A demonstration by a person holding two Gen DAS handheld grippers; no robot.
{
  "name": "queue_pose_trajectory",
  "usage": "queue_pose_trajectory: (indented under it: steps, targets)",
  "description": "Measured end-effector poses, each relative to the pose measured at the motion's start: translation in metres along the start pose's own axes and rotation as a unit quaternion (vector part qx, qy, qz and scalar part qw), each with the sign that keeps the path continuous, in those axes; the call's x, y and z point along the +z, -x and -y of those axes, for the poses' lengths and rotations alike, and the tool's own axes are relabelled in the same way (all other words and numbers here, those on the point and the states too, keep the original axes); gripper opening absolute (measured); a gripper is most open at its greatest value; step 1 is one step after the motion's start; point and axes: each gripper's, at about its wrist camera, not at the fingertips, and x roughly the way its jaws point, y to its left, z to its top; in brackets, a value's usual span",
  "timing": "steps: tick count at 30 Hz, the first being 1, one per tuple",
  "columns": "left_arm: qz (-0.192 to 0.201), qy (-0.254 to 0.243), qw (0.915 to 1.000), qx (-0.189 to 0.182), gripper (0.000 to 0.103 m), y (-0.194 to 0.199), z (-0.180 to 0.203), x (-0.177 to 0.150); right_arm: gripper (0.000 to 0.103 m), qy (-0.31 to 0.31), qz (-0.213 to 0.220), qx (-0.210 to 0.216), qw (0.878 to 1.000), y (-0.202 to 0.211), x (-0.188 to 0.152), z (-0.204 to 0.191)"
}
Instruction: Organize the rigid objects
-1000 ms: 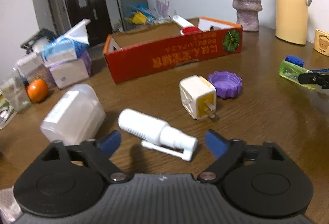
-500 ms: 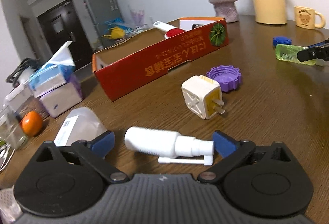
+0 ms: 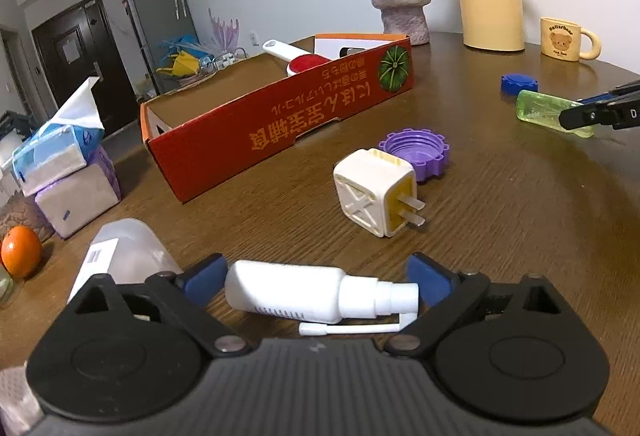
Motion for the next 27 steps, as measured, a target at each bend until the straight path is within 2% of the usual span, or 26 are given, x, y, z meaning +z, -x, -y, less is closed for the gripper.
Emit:
queue_pose_trajectory:
  steps: [5, 19, 27]
  targets:
    - [0.003, 0.006, 0.9996, 0.026, 0.098, 0.004, 0.002, -0.001, 0.030, -0.006, 0.001, 0.006, 1.000, 0.000, -0.001, 0.001]
    - [0.034, 0.077, 0.9926, 0.087, 0.098, 0.040, 0.027, 0.002, 0.030, -0.019, 0.035, 0.034, 0.999, 0.013, -0.001, -0.001]
    - [0.035, 0.100, 0.9897, 0.096, 0.098, 0.049, 0.042, 0.004, 0.030, -0.005, -0.018, 0.027, 0.999, -0.009, 0.002, -0.005]
